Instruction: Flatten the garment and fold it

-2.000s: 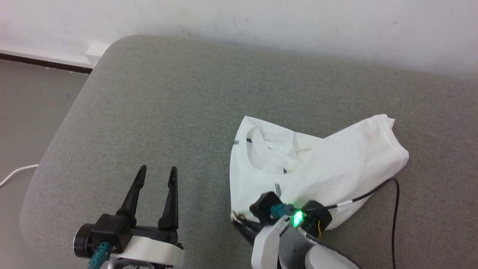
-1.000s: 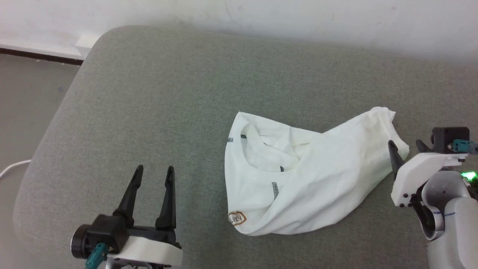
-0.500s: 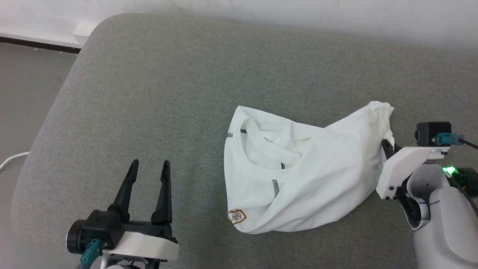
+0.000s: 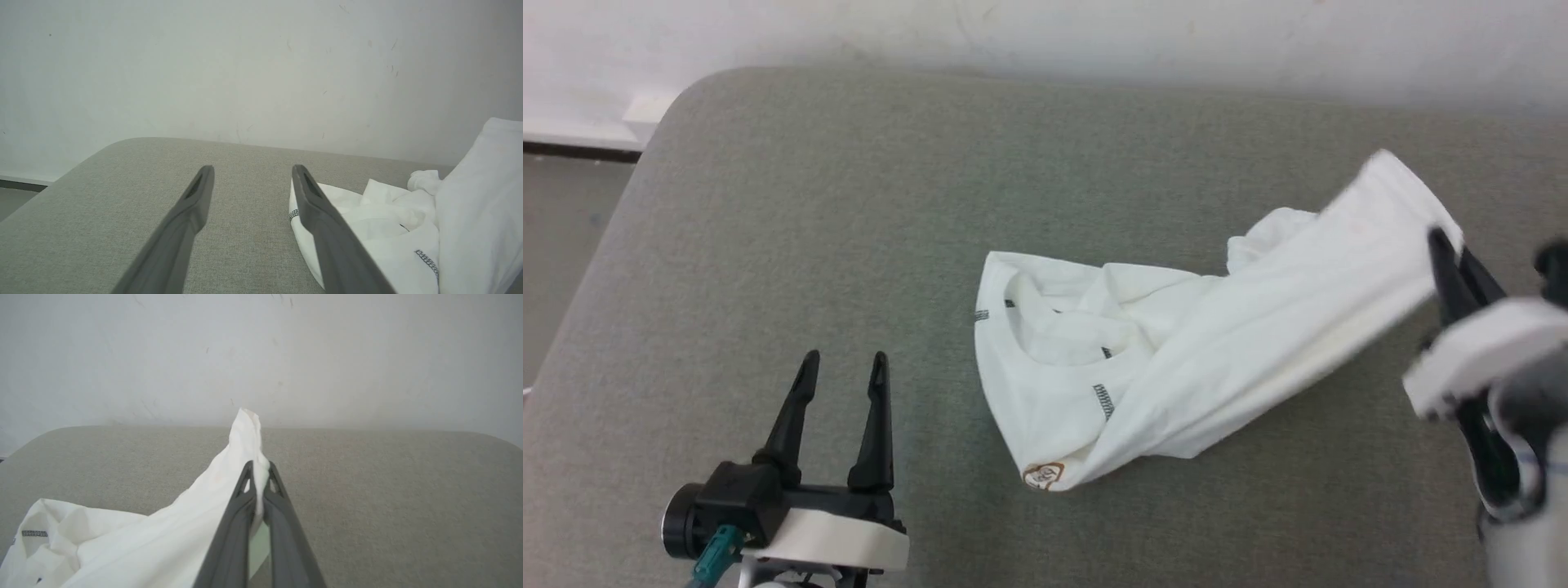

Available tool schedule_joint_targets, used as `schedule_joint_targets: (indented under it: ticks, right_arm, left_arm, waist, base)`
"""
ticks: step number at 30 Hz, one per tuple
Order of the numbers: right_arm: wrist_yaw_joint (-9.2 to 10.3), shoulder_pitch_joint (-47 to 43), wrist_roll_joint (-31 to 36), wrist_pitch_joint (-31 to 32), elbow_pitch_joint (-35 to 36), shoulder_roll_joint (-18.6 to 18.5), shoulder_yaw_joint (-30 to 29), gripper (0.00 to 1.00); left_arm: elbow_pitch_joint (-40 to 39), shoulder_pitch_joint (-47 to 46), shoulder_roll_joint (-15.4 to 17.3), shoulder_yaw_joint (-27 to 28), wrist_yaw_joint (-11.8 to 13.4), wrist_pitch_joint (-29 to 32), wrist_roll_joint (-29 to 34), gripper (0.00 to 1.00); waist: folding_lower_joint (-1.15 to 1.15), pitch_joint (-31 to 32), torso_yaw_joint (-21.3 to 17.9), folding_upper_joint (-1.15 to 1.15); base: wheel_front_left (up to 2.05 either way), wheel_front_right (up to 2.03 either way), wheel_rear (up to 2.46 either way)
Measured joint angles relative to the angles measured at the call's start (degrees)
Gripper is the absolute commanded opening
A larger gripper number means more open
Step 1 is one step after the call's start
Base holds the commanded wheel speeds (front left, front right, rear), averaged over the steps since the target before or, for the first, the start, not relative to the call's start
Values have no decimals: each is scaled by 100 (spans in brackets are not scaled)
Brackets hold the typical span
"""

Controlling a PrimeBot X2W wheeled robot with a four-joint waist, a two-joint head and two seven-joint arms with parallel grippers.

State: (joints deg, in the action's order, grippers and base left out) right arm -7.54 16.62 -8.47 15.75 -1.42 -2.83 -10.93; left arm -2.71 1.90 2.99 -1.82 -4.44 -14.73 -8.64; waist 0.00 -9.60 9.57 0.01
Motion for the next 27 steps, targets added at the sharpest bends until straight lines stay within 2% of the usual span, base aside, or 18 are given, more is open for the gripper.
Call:
schedule_joint_targets:
  ticks: [4,7,9,11,14,15,16,17,23,27]
  right_arm:
    - [0,-1114,-564,445,757,1,-465,0]
    - [0,-2097,-898,881,1062,-4,-895,0]
    - [0,-2741,-1091,1159,1077,-3,-1134,0]
    - [0,-3300,-959,1385,1014,-4,-1230,0]
    - [0,-3655,-848,1385,804,2,-1269,0]
    - [0,-3642,-870,1321,747,2,-1235,14]
    - [0,-3599,-886,1211,705,3,-1184,49]
    - [0,-3531,-891,1076,682,2,-1115,100]
    - [0,-2867,-1143,-31,758,4,-843,100]
    - [0,-2590,-915,-1259,1155,-4,-818,100]
  left_arm:
    - [-8,53,0,30,0,1,8,100]
    - [-20,71,0,32,1,0,8,100]
    - [-32,75,-1,32,1,0,8,100]
    - [-38,90,-1,27,1,0,8,100]
    - [-36,127,-1,33,1,0,9,100]
    - [-35,131,-1,38,0,0,9,100]
    - [-33,132,0,44,0,0,11,100]
    - [-29,133,-1,45,-1,0,15,100]
    - [-4,144,-1,30,-13,0,88,100]
    - [-65,185,-1,43,-14,0,120,100]
  waist:
    - [0,72,-176,0]
    - [0,109,-300,0]
    - [0,121,-375,0]
    - [-1,123,-443,0]
    - [0,116,-535,0]
    - [0,116,-565,0]
    - [0,119,-594,0]
    - [0,126,-620,0]
    - [0,293,-672,0]
    - [0,408,-649,0]
  base:
    - [0,0,0]
    - [0,0,0]
    - [0,0,0]
    - [0,0,0]
    - [0,0,0]
    - [0,0,0]
    - [0,0,0]
    - [0,0,0]
    - [0,0,0]
    - [0,0,0]
